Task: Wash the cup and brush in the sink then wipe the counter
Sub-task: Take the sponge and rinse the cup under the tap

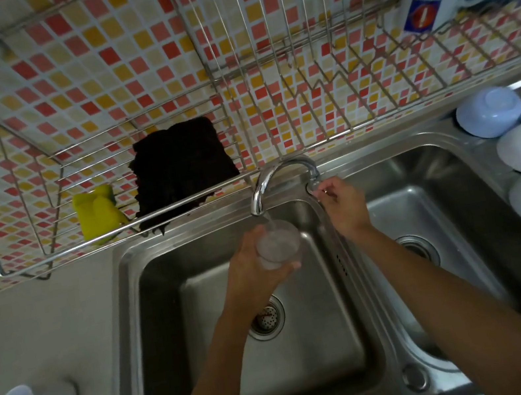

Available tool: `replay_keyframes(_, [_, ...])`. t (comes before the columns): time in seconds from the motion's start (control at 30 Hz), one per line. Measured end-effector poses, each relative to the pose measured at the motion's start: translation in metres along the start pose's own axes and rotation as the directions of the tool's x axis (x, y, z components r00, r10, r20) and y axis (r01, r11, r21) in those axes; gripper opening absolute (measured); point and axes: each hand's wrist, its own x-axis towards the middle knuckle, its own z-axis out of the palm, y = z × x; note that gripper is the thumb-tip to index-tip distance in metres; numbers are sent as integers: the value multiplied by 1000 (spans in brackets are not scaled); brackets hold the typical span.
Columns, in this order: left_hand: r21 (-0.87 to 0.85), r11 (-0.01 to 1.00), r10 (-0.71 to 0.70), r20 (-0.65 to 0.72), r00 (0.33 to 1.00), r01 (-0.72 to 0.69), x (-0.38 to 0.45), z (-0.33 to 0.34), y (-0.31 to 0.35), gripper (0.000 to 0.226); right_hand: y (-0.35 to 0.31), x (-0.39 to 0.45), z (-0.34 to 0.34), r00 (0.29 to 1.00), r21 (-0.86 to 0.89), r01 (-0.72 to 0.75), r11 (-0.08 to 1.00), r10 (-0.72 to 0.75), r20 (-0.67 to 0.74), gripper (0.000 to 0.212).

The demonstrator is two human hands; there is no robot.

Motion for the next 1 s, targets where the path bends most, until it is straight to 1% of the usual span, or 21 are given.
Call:
replay_keyframes(0.07, [-16, 1000, -9, -14, 1000, 9, -4, 1, -2, 84, -1, -1, 1, 999, 34, -9, 999, 10, -31, 10])
replay_keyframes(0.17, [-46, 999, -24, -103, 994, 19, -7, 1, -4, 81, -5, -3, 4, 998, 41, -16, 999, 18, -55, 9])
replay_keyframes(0.23, [-40, 999, -8, -114, 993, 4, -7, 0, -3, 81, -6, -4, 3, 999, 7, -10, 1000, 10, -48, 11])
replay_keyframes(0.33, [-25, 1000, -2, -111, 994, 0, -8, -4, 2, 78, -9, -4, 2, 1000, -51, -10, 999, 9, -30, 7])
replay_keyframes(0.4, [-14, 1000, 8, -123, 992, -10, -9, -5, 1, 78, -14, -5, 3, 999, -120, 1, 993, -6, -47, 7])
replay_keyframes(0.53, [-19, 999, 32, -132, 991, -35, -20, -9, -4, 80, -24, -11, 5, 996, -194, -52, 980, 37, -78, 12])
replay_keyframes(0.6, [-18, 999, 35, -143, 989, -38, -28, -13, -7, 81, -26, -15, 4, 997, -194, -78, 978, 71, -43, 15])
replay_keyframes(0.7, [-85, 996, 8, -188, 982, -24, -41, -18, -17, 79, -29, -25, -3, 996, -197, -84, 977, 84, -10, 21])
replay_keyframes(0.77, [-141, 990, -26, -211, 977, -4, -52, -20, -26, 77, -30, -48, -10, 998, -252, -68, 965, 67, -12, 24])
replay_keyframes(0.83, [-176, 984, -38, -245, 969, -6, -64, -22, -35, 77, -26, -88, -12, 999, -257, -37, 966, 44, 20, 23])
replay_keyframes(0.93, [-131, 991, -21, -289, 957, -18, -86, -23, -54, 79, -11, -167, 1, 990, -258, 11, 966, 26, 138, 20])
replay_keyframes(1.0, [-32, 998, -65, -228, 972, 59, -102, -22, -71, 81, 0, -215, 15, 965, -311, 12, 950, 70, 252, 25])
